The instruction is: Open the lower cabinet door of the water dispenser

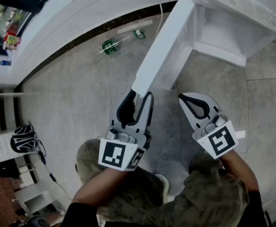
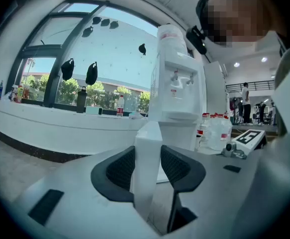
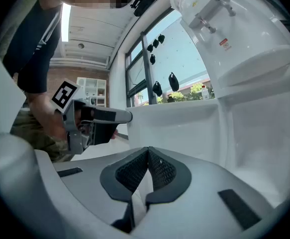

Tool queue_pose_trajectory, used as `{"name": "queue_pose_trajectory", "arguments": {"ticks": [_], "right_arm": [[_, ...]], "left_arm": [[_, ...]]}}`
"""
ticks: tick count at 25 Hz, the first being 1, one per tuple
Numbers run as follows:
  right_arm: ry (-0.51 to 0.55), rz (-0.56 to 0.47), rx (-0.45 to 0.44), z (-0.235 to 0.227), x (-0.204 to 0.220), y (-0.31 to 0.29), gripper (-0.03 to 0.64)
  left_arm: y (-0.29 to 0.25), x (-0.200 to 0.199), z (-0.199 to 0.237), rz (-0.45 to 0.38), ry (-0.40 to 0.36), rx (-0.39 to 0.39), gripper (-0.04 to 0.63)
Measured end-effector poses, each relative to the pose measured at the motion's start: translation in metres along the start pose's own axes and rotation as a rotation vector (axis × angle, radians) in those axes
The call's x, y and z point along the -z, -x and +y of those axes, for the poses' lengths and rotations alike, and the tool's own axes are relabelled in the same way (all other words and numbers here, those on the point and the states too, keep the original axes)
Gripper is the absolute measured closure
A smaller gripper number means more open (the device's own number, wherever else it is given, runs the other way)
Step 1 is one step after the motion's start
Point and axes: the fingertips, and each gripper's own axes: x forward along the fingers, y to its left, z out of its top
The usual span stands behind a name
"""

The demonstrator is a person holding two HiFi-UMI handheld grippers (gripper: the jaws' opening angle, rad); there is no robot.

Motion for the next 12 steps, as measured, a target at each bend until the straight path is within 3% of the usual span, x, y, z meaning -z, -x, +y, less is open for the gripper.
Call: {"name": "queue_pose_trajectory", "arguments": {"ticks": [8,12], "right_arm": [[-0.080,-0.014,0.033,-0.008,-0.004,-0.008,0.617],[-0.002,0.013,0.044,-0.005,-0.001,-0.010,0.617]], "left_arm": [[-0.006,-0.002,0.020,-0.030,-0.012,-0.065,0.430],[-0.010,-0.007,0.030,-0.041,-0.023,-0.084,0.428]]}}
